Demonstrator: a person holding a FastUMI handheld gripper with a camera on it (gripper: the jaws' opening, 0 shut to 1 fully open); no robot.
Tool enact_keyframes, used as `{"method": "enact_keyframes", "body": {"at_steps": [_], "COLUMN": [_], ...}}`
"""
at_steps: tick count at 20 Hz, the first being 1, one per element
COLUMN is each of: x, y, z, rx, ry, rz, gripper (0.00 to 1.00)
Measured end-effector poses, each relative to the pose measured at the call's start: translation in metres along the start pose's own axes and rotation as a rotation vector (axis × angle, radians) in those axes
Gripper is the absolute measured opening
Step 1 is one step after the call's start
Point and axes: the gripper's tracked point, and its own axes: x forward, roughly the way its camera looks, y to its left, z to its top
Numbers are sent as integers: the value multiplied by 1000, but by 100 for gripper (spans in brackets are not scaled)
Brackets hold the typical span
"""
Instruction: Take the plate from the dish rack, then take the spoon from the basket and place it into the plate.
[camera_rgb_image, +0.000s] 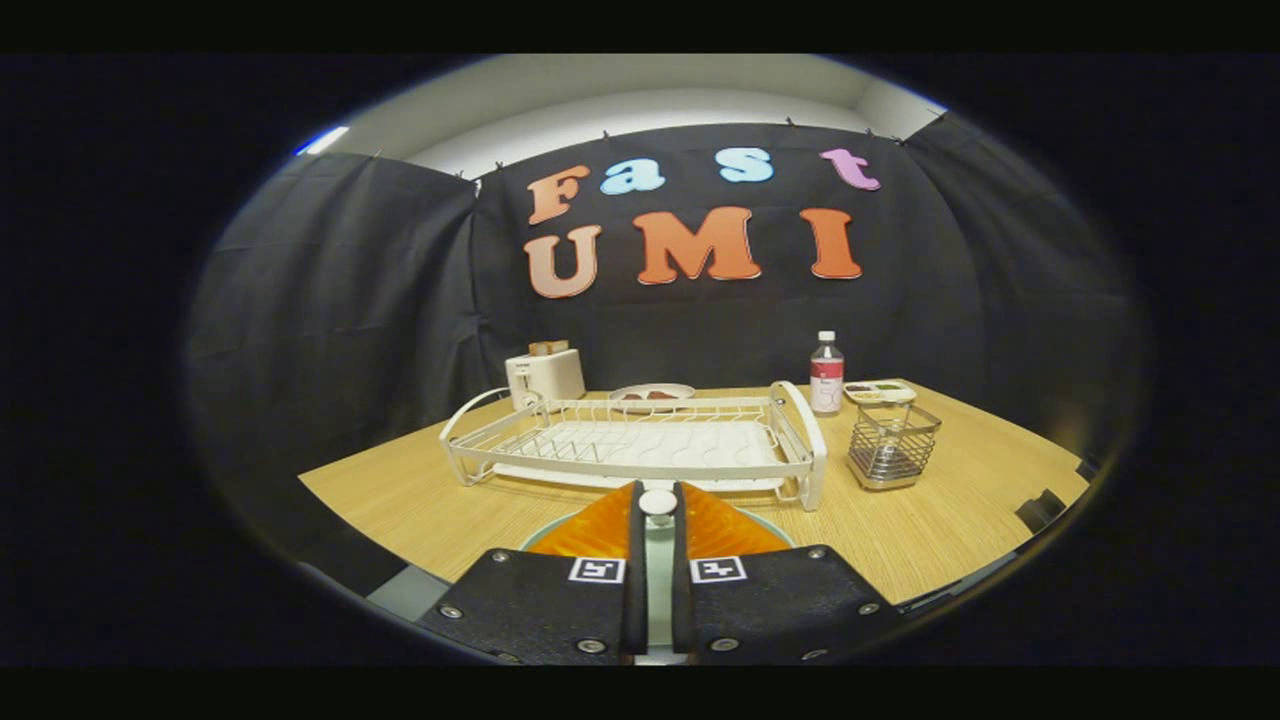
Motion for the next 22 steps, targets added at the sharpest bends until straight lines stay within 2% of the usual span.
{"method": "enact_keyframes", "body": {"at_steps": [3, 8, 9, 10, 11, 14, 15, 19, 22], "x": [6, 12, 13, 14, 14, 14, 13, 8, 0], "y": [-2, -5, -10, -17, -21, -40, -48, -79, -110], "z": [-15, -9, -6, -3, 1, 14, 19, 42, 59], "rx": [-42, 5, 6, 10, 15, 32, 32, 9, -57], "ry": [60, 63, 60, 56, 51, 32, 23, -16, -50], "rz": [1, 16, 6, -5, -11, -42, -57, -96, -162], "gripper": [20, 41, 52, 57, 69, 87, 97, 98, 98]}}
